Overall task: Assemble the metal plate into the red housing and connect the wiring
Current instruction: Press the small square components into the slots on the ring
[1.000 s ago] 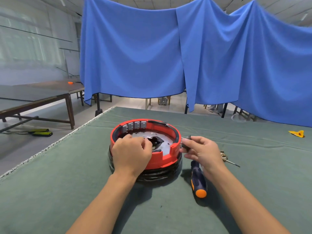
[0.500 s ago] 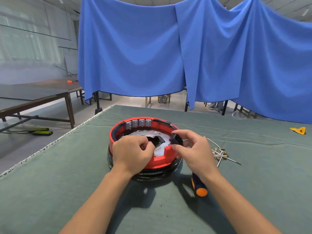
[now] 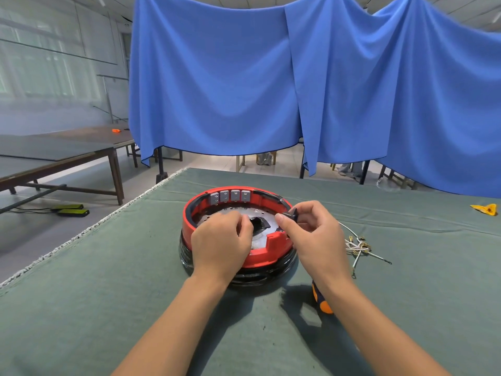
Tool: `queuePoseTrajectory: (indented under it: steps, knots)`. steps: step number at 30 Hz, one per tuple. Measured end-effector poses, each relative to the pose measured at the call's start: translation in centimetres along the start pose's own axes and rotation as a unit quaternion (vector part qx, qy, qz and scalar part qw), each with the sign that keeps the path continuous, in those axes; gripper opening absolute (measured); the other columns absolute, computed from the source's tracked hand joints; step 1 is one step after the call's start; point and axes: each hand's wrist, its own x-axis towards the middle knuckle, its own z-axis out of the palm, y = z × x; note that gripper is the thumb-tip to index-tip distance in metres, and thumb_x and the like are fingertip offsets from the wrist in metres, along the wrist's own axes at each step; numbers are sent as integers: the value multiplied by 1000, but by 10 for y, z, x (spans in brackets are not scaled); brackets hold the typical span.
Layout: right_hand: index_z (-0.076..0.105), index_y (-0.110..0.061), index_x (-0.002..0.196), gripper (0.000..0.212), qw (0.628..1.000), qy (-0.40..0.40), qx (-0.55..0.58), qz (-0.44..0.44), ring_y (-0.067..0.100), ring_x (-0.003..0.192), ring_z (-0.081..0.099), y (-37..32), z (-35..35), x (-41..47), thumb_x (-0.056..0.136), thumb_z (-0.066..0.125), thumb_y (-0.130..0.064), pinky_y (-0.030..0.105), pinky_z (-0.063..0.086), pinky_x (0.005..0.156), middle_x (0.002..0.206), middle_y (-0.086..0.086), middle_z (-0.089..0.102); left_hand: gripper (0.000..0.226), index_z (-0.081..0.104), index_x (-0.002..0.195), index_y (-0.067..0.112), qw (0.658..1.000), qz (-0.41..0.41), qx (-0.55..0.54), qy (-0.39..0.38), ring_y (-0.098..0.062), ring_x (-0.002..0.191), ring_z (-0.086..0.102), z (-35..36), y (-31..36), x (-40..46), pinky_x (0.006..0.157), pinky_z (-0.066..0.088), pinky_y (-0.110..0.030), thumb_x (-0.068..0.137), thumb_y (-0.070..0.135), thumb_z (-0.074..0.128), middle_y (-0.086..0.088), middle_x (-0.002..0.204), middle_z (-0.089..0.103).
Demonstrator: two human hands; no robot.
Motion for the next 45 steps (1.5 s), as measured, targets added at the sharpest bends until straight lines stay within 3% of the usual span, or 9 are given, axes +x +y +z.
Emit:
queuePoseTrajectory:
  steps: [4,7,11,19,25,35,40,42,45]
  knots:
    - [66,-22,85,17,1000,6,8,11,16,75,60,0,2,1,75,79,-25,26,50,66,90,5,61,39,60,63,7,997,12,-70,-8,-28,63,55,1,-4,2,56,34,-34,89,31,44,-6,60,57]
    - [67,-11,85,15,990,-28,117,69,16,60,64,-1,3,1,75,79,-12,22,50,47,74,5,67,34,63,69,8,979,-20,-203,-7,-22,70,58,-3,-7,2,66,43,-39,89,27,42,-2,66,62]
    - [65,-7,83,13,979,-58,165,107,22,61,71,1,6,-1,77,77,-10,27,54,49,66,5,70,24,65,75,14,950,-69,-303,19,-10,71,61,-6,-3,1,68,48,-29,83,16,42,5,67,64]
    - [59,-8,84,16,975,-81,153,139,27,58,71,5,10,-4,83,72,-17,26,51,44,67,9,72,13,70,79,16,968,46,-241,-46,-12,77,57,-12,4,-1,72,49,-38,77,21,58,14,72,62]
    - [60,-7,90,15,977,-83,151,129,25,52,68,-1,8,1,87,68,-20,27,52,42,71,17,69,21,70,90,19,970,51,-228,-73,-9,75,56,-12,9,2,71,48,-38,83,34,57,9,73,64]
    - [62,-26,112,23,954,-290,-70,-11,15,55,68,-12,-2,35,90,64,-21,22,49,46,74,-1,73,24,69,101,14,966,38,-253,-37,-15,88,64,-12,2,7,79,49,-29,92,23,49,4,92,69]
    - [63,-46,110,23,919,-218,-296,-144,2,73,58,-7,1,39,88,62,-40,22,45,63,76,-22,63,22,70,101,13,967,43,-249,-44,-12,88,64,-10,1,6,81,51,-35,91,20,53,10,92,67]
    - [64,-44,109,23,889,-188,-362,-208,0,82,45,-8,4,37,86,63,-43,15,34,60,76,-24,53,23,72,101,14,970,53,-235,-37,-6,90,59,-9,0,6,83,46,-25,89,19,53,22,89,61]
    - [66,-35,109,24,896,-207,-329,-216,2,89,37,-5,6,39,85,66,-35,24,36,71,74,-26,48,26,71,100,17,975,35,-218,-32,-3,85,51,-9,1,5,75,39,-9,87,16,48,29,83,54]
